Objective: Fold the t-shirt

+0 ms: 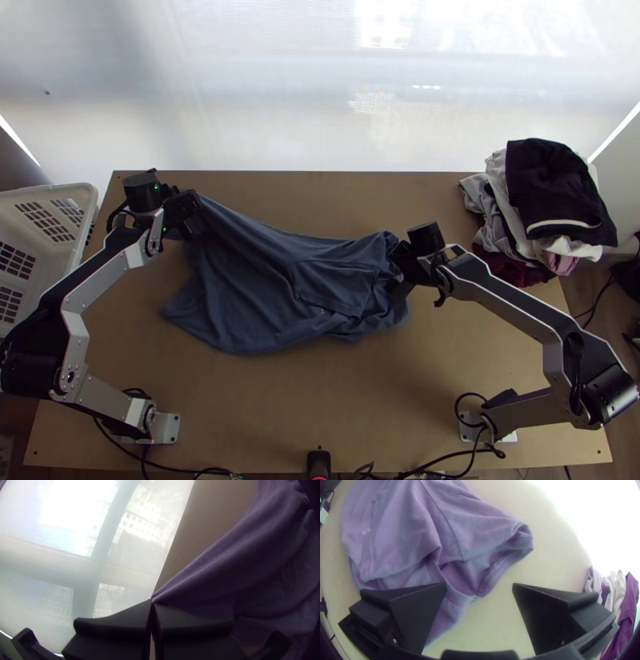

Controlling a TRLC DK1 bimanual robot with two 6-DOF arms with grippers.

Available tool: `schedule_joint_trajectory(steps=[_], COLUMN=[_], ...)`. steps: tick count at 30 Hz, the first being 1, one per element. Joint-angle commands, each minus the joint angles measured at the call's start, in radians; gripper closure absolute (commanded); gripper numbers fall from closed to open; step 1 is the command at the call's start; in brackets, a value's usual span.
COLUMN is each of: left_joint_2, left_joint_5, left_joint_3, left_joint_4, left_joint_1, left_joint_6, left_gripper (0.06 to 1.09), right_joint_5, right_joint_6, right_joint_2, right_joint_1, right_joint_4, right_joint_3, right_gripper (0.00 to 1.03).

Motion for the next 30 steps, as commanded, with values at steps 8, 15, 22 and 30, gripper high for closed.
schedule_joint_trajectory(steps=[8,15,22,30], left_joint_2=[-0.029,-0.028,-0.026,-0.031], left_joint_5=[-0.020,-0.034,-0.038,-0.046], left_joint_3=[-0.027,-0.042,-0.039,-0.036], left_joint_4=[-0.004,-0.002,0.000,0.000], left_joint_1=[0.003,-0.011,-0.011,-0.011], left_joint_6=[-0.003,-0.008,-0.008,-0.008], left_gripper=[1.05,1.05,1.05,1.05], right_joint_5=[0.021,0.020,0.020,0.013], right_joint_6=[-0.015,-0.003,0.014,0.011], right_joint_2=[-0.041,0.045,0.165,0.264], right_joint_1=[0.141,0.175,0.192,0.186], right_joint_4=[0.016,0.024,0.025,0.070], right_joint_3=[0.037,0.091,0.154,0.203], right_gripper=[0.11,0.11,0.12,0.34])
